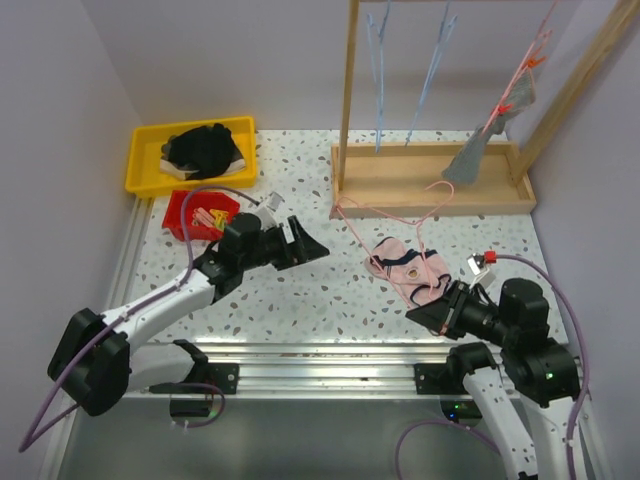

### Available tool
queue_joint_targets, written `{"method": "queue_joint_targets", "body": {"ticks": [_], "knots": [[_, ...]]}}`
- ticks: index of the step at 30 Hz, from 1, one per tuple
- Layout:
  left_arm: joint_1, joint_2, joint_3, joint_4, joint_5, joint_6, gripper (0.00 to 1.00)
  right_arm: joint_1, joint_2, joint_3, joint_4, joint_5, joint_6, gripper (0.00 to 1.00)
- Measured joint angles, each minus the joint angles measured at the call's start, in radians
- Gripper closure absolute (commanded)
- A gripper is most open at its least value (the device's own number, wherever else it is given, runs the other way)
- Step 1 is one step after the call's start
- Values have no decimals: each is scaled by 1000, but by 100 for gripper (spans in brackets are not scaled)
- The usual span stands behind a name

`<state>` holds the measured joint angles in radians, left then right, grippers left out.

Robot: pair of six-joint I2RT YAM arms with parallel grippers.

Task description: Remove the underwear clipped to the hanger

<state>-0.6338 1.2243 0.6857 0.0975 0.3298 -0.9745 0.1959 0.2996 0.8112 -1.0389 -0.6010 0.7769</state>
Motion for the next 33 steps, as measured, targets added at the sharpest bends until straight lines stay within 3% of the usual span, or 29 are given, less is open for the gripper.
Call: {"method": "queue_joint_targets", "body": {"ticks": [7,13,17,22,33], "knots": [[152,-119,-95,15,24,151,18,0,4,56,-64,-31,-8,100],[153,-118,-101,49,98,320,21,0,4,113,-125,-95,-6,100],[153,-118,-121,134,211,378,29,0,6,138,-150,-150,9,100],[156,-154,-128,202,356,438,30,0,23,224,-240,-196,-12,100],[195,-490,-117,-90,452,640,30,0,27,376,-308,-291,-105,100]]}}
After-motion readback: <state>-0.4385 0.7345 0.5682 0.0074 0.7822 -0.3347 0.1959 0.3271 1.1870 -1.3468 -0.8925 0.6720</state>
